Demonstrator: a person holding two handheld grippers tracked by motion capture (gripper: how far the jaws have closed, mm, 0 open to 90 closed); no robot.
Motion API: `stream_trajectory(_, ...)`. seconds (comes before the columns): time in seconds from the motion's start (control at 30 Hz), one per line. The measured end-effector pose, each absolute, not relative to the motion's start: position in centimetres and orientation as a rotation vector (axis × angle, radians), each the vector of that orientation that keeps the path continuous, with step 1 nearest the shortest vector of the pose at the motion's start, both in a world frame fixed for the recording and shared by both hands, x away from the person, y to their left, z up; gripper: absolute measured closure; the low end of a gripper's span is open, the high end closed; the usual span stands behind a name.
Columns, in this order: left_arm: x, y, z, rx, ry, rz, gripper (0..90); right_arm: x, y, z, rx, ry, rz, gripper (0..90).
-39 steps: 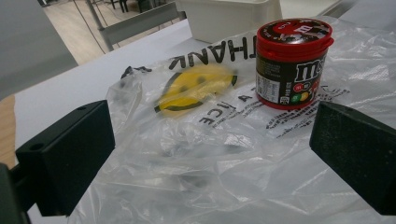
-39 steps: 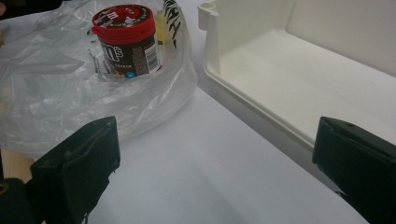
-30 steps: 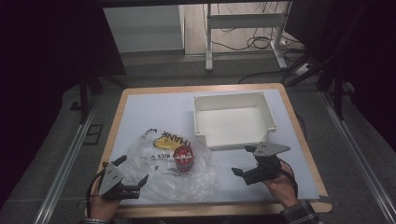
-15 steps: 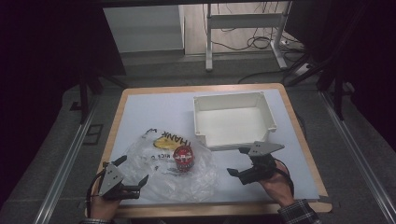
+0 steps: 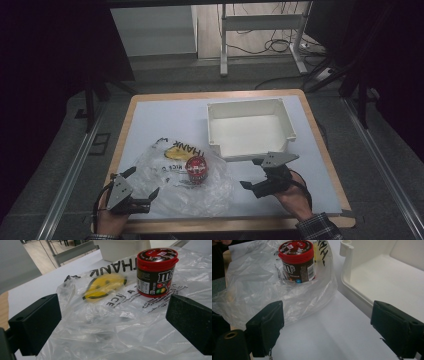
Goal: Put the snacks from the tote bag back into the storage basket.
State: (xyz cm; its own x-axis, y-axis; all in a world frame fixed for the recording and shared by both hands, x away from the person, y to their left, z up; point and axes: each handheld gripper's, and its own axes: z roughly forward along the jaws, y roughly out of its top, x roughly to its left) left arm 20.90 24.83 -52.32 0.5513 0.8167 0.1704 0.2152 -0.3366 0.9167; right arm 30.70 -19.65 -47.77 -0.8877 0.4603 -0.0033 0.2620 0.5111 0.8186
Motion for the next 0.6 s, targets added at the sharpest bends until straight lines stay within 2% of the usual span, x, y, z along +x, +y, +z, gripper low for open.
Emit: stream_trajectory(0.6,20.9,24.7,-52.3,1.852,0.843,0.806,0.0,31.2,-18.0,-47.7,0.559,2.555,1.298,11.5)
